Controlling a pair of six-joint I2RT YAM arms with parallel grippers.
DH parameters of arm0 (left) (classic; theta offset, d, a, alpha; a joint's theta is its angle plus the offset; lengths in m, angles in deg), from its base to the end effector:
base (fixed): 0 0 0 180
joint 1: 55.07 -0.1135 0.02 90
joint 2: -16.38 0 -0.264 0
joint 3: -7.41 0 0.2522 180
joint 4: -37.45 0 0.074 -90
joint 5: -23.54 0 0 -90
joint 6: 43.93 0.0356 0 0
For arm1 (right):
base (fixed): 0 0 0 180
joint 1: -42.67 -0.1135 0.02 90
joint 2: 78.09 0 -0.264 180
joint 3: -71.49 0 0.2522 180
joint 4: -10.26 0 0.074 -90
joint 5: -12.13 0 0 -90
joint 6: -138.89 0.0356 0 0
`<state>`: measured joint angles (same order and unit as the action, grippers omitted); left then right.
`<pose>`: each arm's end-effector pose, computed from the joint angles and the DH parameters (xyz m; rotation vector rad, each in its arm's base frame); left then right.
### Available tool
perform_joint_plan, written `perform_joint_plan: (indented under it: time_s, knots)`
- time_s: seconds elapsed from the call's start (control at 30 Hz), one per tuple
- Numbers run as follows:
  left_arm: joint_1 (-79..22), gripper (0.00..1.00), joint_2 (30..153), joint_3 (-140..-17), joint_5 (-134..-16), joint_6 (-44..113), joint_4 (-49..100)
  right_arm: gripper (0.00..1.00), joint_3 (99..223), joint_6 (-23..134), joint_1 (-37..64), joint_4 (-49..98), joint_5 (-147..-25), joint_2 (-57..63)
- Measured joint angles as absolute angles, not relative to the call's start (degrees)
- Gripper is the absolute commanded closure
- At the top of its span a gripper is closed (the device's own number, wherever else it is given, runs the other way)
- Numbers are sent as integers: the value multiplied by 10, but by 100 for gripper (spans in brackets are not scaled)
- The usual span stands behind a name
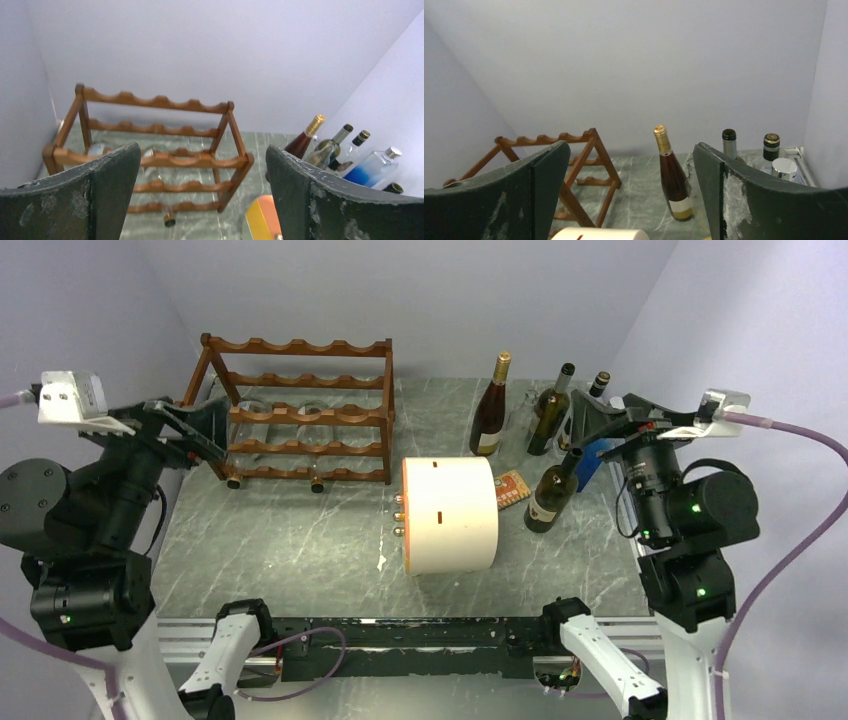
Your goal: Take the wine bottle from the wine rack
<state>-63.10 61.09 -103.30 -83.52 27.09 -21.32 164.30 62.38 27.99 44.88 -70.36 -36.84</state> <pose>0.0432 -0.0045 0.5432 -0.0980 1.4575 -0.3709 0.0813 0.0165 0.5170 0.1001 1.2812 0.3391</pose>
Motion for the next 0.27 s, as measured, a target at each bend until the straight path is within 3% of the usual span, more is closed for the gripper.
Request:
perform_joint_plan:
  time_s: [0.27]
  knots:
    - [-626,1,624,-982,-868,294,-66,0,1674,607,280,531,-707,-379]
